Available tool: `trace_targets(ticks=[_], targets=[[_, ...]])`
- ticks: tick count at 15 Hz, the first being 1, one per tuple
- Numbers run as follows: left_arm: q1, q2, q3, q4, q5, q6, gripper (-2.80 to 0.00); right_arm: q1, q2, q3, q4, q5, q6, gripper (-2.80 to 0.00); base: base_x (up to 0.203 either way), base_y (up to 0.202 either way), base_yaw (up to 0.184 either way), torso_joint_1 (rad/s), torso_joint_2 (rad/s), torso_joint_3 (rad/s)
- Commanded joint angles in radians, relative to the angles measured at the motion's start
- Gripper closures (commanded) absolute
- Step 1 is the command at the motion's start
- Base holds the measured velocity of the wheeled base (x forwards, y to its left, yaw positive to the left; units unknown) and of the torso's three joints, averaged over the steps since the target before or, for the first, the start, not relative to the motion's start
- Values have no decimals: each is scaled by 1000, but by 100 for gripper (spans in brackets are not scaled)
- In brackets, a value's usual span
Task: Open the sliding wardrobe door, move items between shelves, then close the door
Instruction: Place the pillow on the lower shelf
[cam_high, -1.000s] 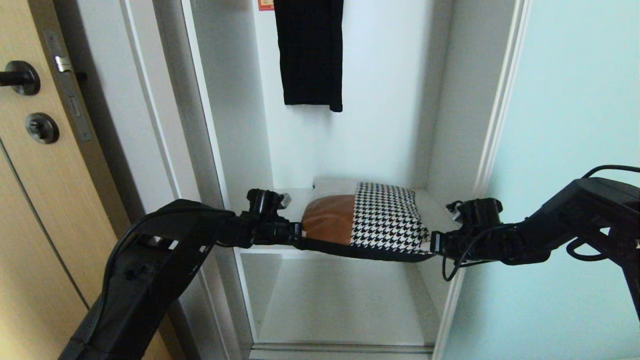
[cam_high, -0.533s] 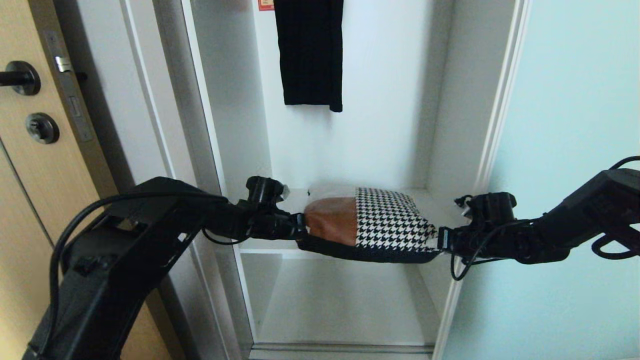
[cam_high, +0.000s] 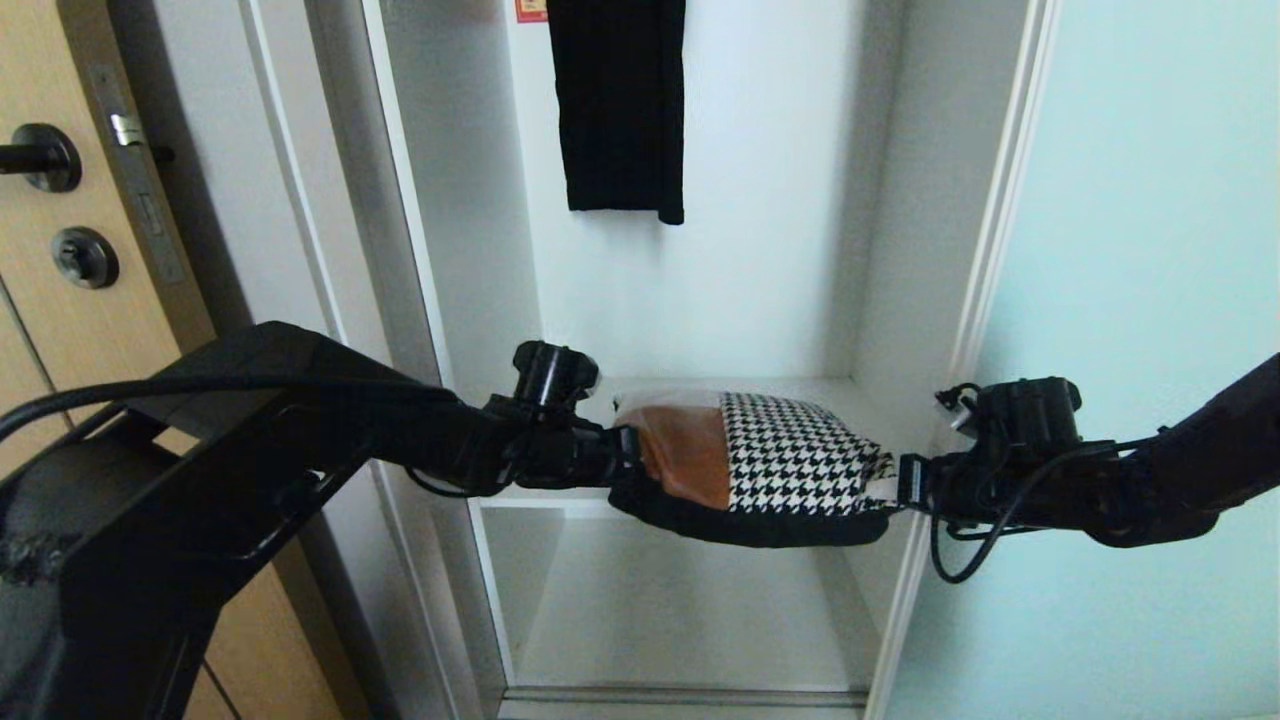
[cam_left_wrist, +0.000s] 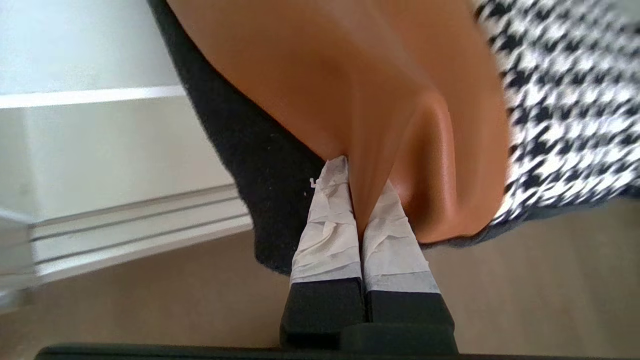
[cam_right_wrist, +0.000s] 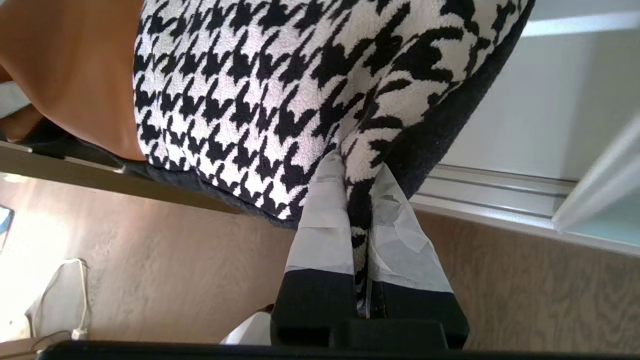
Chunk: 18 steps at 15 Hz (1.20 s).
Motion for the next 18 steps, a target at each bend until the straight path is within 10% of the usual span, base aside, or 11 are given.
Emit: trace_targets(ticks=[1,18], targets=[[-6,-49,47,-28,-1,-14,0,3,-61,50,-7,5,2,0,0,0,0,0,0,0],[-144,-503,444,-84,172,-25,0,69,-541,255,50,31,48,0,0,0,0,0,0,0]])
